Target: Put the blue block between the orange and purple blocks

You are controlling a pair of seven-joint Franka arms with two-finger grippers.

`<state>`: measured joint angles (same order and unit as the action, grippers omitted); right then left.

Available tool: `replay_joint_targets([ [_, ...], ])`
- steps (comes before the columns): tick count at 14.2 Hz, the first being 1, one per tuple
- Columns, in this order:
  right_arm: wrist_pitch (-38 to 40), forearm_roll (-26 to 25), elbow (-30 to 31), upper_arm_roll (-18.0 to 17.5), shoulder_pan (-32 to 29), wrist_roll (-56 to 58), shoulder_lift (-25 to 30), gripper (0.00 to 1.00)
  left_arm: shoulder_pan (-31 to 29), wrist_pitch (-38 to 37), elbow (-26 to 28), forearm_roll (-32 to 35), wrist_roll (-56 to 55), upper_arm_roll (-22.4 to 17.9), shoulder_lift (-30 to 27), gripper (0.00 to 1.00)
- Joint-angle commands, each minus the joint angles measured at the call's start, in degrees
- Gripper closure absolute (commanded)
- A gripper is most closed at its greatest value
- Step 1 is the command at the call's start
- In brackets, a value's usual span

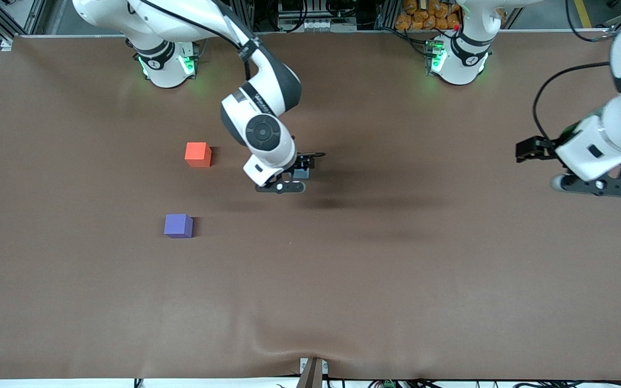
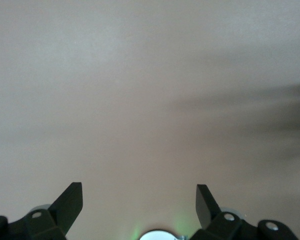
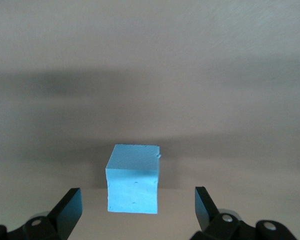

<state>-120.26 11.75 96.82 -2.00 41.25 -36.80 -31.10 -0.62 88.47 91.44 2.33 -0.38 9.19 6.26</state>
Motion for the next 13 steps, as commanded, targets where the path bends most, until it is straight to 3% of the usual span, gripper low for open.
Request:
replay_joint_targets([
  [1, -2.78, 0.29, 2.84, 0.77, 2.16, -1.34, -0.02, 0.00, -0.26, 12.03, 20.83, -2.23, -0.41, 0.39, -14.66, 0.00],
  [2, -5.31, 0.29, 4.41, 0.77, 2.86, -2.57, -0.02, 0.00, -0.26, 13.99, 23.75, -2.68, -0.41, 0.39, -16.53, 0.00],
  [5, -10.17, 0.03, 7.59, 0.77, 3.13, -2.67, -0.10, 0.00, -0.35, 13.48, 20.37, -2.68, 0.81, 0.22, -16.20, 0.00],
  [10, -12.19, 0.03, 7.86, 0.77, 4.01, -4.24, -1.16, 0.00, -0.08, -3.36, 2.55, -2.42, 1.61, 0.22, -12.26, 0.00],
  [13, -13.24, 0.03, 7.77, 0.77, 4.89, -4.69, -1.86, 0.32, 0.35, -7.52, -4.08, -2.77, 1.09, 0.31, -9.78, 0.00],
])
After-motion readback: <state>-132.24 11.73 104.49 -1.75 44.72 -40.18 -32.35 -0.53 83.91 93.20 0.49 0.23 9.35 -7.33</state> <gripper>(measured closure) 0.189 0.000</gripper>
